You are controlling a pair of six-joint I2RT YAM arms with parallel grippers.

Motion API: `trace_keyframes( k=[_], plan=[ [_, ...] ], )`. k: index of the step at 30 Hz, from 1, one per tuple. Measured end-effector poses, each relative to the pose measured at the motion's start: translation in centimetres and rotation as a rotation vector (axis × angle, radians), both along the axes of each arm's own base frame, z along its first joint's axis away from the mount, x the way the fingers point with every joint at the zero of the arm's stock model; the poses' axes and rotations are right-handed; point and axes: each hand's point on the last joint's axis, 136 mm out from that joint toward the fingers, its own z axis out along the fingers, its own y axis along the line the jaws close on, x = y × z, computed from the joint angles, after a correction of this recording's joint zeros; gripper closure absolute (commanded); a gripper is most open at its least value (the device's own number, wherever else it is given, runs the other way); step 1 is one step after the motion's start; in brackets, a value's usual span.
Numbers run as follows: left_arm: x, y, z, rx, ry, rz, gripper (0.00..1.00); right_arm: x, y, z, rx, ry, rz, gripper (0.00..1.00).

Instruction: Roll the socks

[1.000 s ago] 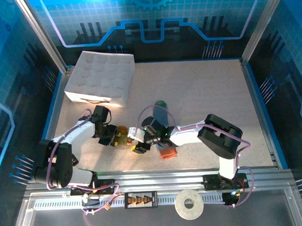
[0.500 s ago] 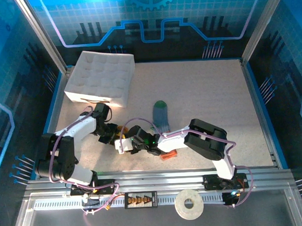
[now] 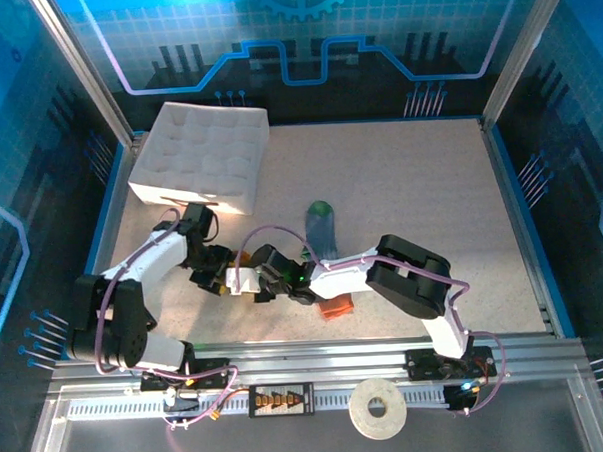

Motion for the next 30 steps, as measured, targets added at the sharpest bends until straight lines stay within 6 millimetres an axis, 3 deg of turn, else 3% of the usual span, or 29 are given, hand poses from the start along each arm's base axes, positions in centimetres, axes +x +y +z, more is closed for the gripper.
trace_keyframes(
  k=[7,13,17,23,30],
  plan=[
    [0.3,1.1,3.1,0.024,-0.103,0.048,0.27,0.4,-0.1,0.0,0.035,0.111,-0.029,0.93],
    [0.2,1.6,4.8,0.026,-0.185,0.089,0.29,0.7,0.0,0.1,0.063,0.203,-0.041,0.93],
    [-0.6,1.6,4.4,0.018,-0.216,0.109,0.31,1.2,0.0,0.1,0.095,0.302,-0.058,0.93],
    [-0.7,0.8,2.0,-0.046,-0.236,0.134,0.31,2.2,0.0,0.0,0.153,0.505,-0.08,0.95],
    [1.4,0.1,1.2,-0.086,-0.279,0.141,0.32,3.3,0.0,0.0,0.189,0.74,-0.119,0.95]
  ],
)
